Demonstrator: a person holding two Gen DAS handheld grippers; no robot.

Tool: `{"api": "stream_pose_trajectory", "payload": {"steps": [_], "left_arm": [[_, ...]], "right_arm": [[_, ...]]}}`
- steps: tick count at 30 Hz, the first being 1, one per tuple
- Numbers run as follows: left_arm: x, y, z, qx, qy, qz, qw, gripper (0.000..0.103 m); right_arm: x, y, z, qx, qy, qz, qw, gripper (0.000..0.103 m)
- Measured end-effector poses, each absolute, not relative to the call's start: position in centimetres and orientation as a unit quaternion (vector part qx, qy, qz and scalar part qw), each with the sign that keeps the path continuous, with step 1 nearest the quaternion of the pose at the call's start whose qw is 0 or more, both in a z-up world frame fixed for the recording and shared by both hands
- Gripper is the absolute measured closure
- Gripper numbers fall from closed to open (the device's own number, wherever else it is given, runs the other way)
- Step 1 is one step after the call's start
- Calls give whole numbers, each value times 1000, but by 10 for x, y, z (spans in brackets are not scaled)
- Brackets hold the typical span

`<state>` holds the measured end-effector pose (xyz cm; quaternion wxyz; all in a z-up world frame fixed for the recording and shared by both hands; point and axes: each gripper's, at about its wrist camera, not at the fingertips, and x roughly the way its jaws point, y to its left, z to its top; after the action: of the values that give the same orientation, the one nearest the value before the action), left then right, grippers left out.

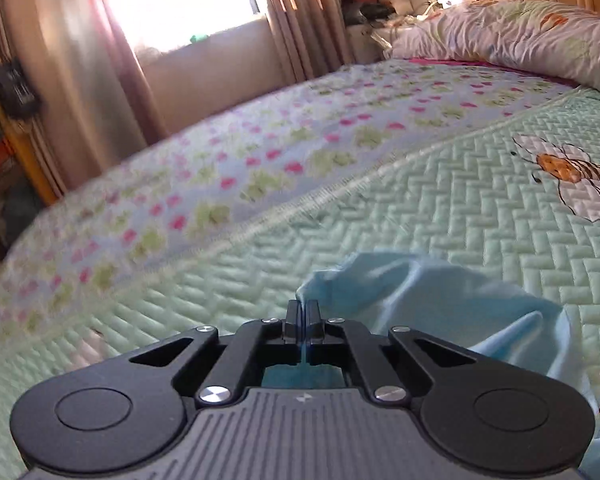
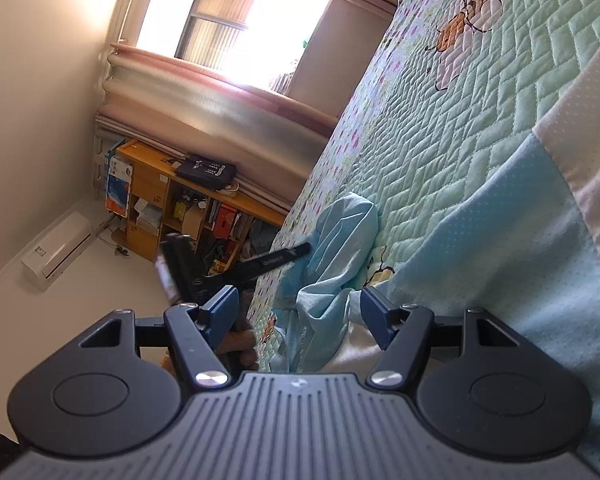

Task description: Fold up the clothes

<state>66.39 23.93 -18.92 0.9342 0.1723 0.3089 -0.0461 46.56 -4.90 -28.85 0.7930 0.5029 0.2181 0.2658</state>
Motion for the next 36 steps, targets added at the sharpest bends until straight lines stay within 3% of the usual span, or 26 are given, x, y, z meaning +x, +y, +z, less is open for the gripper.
{"api": "stream_pose_trajectory", "payload": {"steps": [7, 10, 14, 18, 20, 22, 23, 27, 36], "left_arm": [[607, 221, -136, 198, 237, -81, 948, 102], [525, 221, -113, 171, 187, -152, 955, 102], [413, 231, -132, 153, 218, -225, 937, 92], [364, 235, -170, 102, 297, -234, 920, 55], [344, 237, -177, 63, 290, -227, 927, 46], [331, 242, -180, 21, 275, -210, 938, 16], [331, 246, -182, 8, 273, -185, 944, 13], [360, 269, -178, -91, 266, -103, 954, 12], [425, 313, -197, -327, 287, -3, 900, 12]], "right_arm": [[468, -52, -292, 516, 218, 268, 784, 34], [470, -53, -293, 524, 218, 269, 778, 34], [471, -53, -292, 530, 222, 269, 773, 34], [471, -54, -290, 537, 228, 266, 767, 34], [472, -53, -285, 524, 242, 267, 771, 32], [474, -49, -278, 506, 264, 270, 776, 30], [475, -47, -275, 493, 280, 271, 778, 30], [478, -32, -261, 452, 321, 283, 783, 29], [476, -8, -244, 404, 323, 296, 803, 29]]}}
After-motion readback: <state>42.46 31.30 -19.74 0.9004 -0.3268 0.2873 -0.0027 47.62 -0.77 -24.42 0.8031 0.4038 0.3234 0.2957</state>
